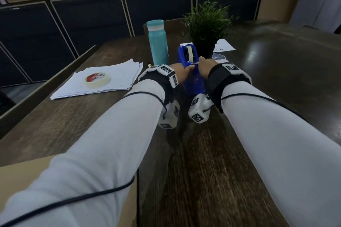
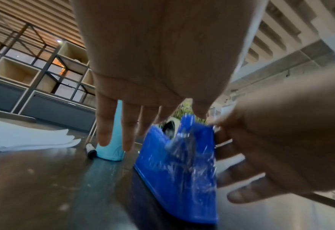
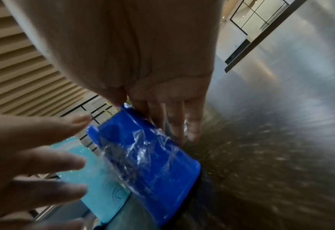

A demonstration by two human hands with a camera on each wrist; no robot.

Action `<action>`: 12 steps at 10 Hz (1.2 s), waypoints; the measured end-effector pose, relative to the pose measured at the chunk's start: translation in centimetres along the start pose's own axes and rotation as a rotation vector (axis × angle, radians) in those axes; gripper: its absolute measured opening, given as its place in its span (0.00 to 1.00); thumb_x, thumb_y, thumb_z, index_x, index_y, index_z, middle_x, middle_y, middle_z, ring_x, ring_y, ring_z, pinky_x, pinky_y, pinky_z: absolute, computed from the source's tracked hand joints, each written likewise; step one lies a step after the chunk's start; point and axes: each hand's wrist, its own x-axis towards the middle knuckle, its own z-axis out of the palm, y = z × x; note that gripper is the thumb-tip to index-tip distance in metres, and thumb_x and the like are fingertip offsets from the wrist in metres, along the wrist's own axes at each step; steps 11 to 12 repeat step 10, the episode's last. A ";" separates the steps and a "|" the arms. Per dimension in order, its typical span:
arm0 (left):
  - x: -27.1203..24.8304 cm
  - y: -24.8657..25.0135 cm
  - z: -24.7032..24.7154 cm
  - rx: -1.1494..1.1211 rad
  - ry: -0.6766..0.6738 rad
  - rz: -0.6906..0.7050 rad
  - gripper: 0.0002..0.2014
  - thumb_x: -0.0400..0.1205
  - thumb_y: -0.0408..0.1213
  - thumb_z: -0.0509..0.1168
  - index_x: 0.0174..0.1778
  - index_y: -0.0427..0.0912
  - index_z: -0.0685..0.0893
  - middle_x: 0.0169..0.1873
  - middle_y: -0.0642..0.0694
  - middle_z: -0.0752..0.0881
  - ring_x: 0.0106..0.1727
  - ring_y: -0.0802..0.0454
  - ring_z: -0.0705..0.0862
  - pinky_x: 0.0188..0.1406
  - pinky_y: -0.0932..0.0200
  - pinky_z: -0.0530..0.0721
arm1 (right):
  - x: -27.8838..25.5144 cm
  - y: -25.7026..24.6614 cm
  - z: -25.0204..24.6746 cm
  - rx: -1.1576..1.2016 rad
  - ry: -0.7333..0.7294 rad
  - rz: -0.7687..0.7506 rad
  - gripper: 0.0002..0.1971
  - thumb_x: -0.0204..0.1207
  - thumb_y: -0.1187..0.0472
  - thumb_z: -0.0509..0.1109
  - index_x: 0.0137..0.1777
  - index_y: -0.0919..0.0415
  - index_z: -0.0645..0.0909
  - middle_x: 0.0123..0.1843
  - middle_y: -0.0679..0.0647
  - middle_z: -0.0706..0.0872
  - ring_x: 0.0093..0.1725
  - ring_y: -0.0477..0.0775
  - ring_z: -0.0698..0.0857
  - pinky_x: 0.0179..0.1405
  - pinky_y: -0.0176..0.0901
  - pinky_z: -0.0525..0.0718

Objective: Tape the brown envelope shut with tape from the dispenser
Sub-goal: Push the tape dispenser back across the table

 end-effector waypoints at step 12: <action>-28.2 -17.4 -4.2 0.316 -0.442 0.073 0.21 0.76 0.53 0.64 0.64 0.54 0.77 0.64 0.47 0.78 0.61 0.42 0.81 0.60 0.51 0.80 | -21.9 -5.1 6.1 -0.775 -0.577 -0.552 0.27 0.74 0.41 0.67 0.69 0.55 0.76 0.65 0.58 0.82 0.59 0.61 0.84 0.58 0.49 0.84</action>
